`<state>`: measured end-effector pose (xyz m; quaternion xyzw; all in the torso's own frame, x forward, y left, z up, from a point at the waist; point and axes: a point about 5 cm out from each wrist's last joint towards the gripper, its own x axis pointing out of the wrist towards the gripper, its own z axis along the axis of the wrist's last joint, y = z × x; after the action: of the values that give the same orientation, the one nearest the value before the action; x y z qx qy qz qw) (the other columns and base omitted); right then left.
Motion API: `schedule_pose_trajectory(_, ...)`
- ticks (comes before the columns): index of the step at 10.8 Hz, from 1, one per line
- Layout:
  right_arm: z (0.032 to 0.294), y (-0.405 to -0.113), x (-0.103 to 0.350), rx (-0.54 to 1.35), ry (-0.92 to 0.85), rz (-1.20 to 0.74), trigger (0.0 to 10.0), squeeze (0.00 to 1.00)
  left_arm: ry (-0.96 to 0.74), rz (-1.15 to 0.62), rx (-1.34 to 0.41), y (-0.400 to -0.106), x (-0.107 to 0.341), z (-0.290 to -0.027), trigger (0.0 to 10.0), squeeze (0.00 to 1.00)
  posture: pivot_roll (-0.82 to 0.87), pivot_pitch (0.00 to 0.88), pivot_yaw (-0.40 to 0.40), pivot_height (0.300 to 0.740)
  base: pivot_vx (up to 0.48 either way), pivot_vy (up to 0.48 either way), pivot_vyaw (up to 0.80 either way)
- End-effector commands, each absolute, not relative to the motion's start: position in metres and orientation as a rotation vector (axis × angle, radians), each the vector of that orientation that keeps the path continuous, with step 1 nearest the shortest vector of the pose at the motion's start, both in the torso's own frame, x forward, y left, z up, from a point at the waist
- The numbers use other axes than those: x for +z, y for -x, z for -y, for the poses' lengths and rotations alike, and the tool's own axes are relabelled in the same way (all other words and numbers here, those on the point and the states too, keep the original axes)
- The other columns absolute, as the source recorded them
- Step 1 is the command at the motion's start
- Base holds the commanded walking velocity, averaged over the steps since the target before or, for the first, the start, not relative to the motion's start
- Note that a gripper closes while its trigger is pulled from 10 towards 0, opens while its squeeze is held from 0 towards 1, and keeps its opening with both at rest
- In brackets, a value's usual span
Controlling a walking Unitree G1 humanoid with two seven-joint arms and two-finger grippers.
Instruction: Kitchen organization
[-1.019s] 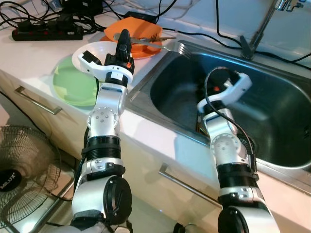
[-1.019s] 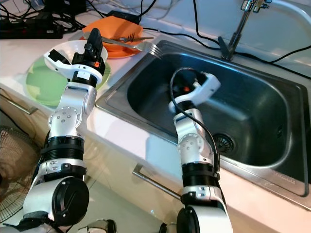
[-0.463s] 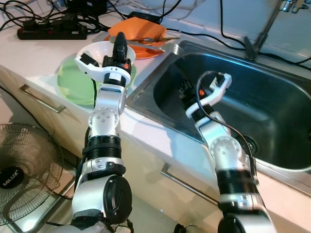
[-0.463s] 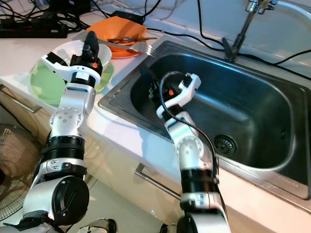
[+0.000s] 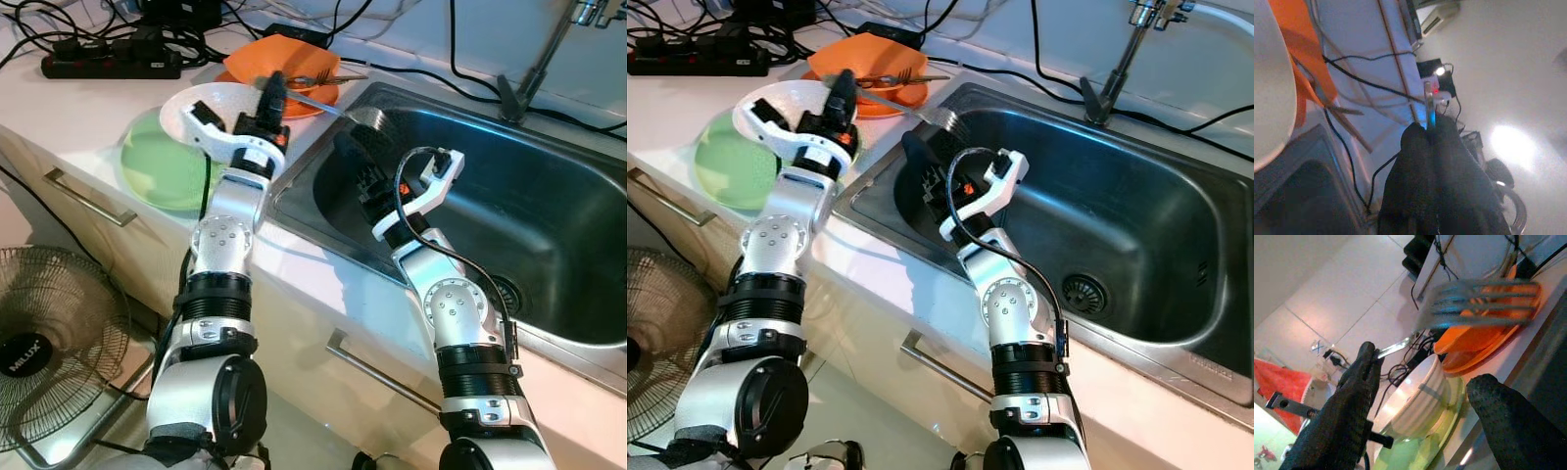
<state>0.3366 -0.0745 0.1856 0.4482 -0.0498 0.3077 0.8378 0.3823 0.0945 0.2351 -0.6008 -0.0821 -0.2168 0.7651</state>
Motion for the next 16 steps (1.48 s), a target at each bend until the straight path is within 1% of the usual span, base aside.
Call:
schedule_pose_trajectory(1,0.072,-0.336,0.187,0.63,-0.976,0.125,10.0,0.0,1.334,0.115,-0.525,-0.374,0.23,-0.063,10.0,0.0,0.06,0.074,0.004,0.74,0.0,0.0,0.0)
schedule_pose_trajectory(2,0.078,-0.34,0.186,0.544,-0.932,0.156,10.0,0.0,1.316,0.103,-0.549,-0.371,0.23,-0.06,10.0,0.0,0.06,0.07,0.004,0.74,0.0,0.0,0.0)
schedule_pose_trajectory(3,0.082,-0.344,0.186,0.516,-0.984,0.159,10.0,0.0,1.3,0.087,-0.564,-0.369,0.228,-0.056,10.0,0.0,0.07,0.061,0.006,0.74,0.0,0.0,0.0)
schedule_pose_trajectory(7,0.079,-0.346,0.193,0.517,-1.029,0.186,10.0,0.0,1.266,0.034,-0.598,-0.363,0.223,-0.045,10.0,0.0,0.06,0.073,0.012,0.74,0.0,0.0,0.0)
schedule_pose_trajectory(9,0.079,-0.345,0.193,0.522,-1.043,0.184,10.0,0.0,1.255,0.025,-0.604,-0.362,0.221,-0.043,10.0,0.0,0.06,0.068,0.013,0.74,0.0,0.0,0.0)
schedule_pose_trajectory(12,0.085,-0.349,0.193,0.471,-1.121,0.196,10.0,0.0,1.195,-0.008,-0.633,-0.358,0.217,-0.037,10.0,0.0,0.06,0.057,0.015,0.74,0.0,0.0,0.0)
schedule_pose_trajectory(15,0.092,-0.353,0.196,0.412,-1.191,0.212,10.0,0.0,1.187,-0.005,-0.643,-0.357,0.219,-0.034,10.0,0.0,0.06,0.072,0.016,0.74,0.0,0.0,0.0)
schedule_pose_trajectory(16,0.093,-0.354,0.196,0.408,-1.191,0.213,8.5,0.0,1.188,0.003,-0.64,-0.357,0.219,-0.035,10.0,0.0,0.06,0.077,0.015,0.74,0.0,0.0,0.0)
